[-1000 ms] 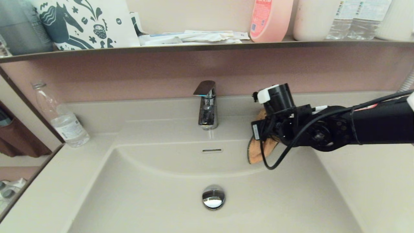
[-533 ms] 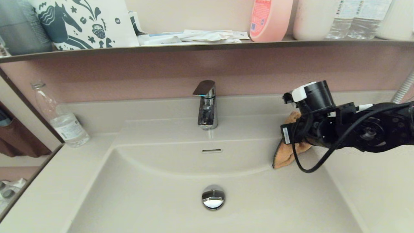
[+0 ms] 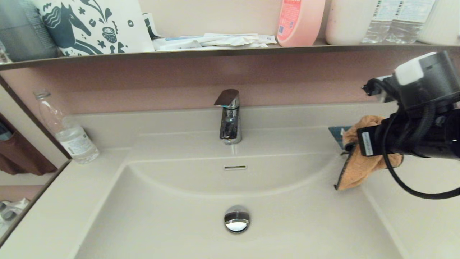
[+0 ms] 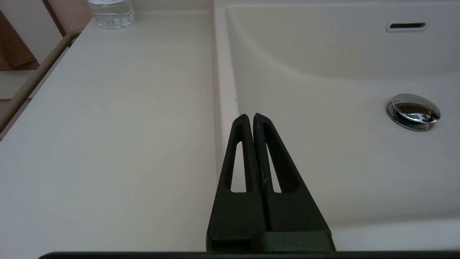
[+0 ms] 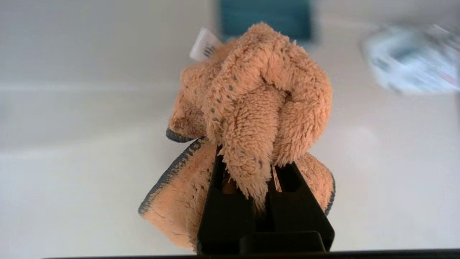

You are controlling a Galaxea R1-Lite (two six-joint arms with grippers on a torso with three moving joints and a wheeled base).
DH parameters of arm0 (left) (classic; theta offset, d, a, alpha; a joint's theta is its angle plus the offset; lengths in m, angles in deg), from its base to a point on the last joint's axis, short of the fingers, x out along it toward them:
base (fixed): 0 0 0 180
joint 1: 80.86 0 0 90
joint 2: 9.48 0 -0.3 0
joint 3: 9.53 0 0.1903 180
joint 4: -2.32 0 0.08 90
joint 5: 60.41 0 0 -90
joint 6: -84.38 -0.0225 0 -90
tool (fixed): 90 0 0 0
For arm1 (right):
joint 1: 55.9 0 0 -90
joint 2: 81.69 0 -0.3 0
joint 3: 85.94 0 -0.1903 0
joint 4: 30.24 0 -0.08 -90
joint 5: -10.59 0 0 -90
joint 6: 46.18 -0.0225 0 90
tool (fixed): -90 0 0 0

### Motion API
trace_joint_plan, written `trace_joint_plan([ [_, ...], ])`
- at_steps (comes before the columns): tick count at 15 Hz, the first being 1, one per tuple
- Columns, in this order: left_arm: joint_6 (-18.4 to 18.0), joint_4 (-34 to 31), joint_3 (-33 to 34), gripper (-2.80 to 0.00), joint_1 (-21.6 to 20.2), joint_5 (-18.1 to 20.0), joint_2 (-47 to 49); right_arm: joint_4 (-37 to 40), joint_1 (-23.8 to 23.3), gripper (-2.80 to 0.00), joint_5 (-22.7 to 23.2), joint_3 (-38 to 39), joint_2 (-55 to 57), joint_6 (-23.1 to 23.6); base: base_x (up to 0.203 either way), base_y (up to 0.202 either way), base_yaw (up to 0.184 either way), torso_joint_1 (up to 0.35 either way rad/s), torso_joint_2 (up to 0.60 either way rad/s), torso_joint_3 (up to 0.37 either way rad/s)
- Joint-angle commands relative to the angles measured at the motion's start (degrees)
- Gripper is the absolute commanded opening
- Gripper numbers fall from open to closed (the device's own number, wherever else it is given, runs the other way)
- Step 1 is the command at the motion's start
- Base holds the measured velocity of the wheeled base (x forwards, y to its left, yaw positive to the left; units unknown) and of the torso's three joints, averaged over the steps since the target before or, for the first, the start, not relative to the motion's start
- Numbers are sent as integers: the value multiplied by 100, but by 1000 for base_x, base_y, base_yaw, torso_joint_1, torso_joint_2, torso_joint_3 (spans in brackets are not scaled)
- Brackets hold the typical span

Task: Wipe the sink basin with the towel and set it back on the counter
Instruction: Wipe the sink

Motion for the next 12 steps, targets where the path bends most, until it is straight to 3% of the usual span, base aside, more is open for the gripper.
trace_joint_plan([
  [1,6,-2,0,-280,0,2,7,375,-120,-280,-16,6,-556,-15,0,0,0,0,0,0],
  [5,5,-2,0,-280,-3,2,7,2463,-334,-280,26,181,-1014,-100,0,0,0,0,0,0],
  [9,5,-2,0,-280,0,1,7,4052,-368,-280,62,251,-1173,-311,0,0,0,0,0,0],
  [12,-1,-2,0,-280,-5,-2,7,4954,-581,-280,12,-36,-1134,-22,0,0,0,0,0,0],
])
